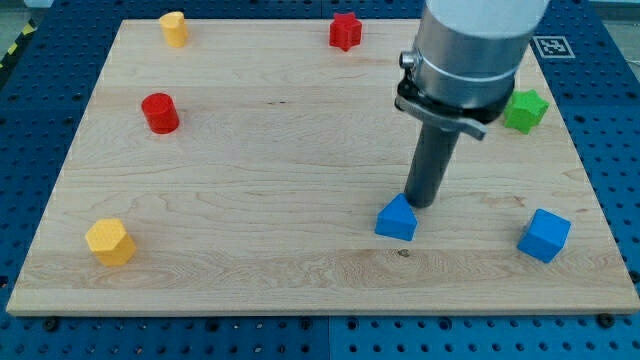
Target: Move the blue triangle towards the center bottom
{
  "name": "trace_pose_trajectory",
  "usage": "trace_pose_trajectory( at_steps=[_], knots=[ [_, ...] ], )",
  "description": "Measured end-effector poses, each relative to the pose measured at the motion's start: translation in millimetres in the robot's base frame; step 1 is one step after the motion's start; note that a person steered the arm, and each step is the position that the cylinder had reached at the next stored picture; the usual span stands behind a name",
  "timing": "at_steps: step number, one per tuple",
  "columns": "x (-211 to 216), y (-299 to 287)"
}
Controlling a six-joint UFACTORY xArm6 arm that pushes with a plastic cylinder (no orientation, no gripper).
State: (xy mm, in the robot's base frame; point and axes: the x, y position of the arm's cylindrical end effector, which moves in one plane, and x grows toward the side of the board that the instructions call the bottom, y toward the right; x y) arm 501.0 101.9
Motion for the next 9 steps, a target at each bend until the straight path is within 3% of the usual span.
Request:
trace_pose_trajectory(
  at_steps=[2, 4, 5, 9],
  knots=[
    [-5, 0],
    [22, 20],
    [39, 11],
    [11, -60]
  ],
)
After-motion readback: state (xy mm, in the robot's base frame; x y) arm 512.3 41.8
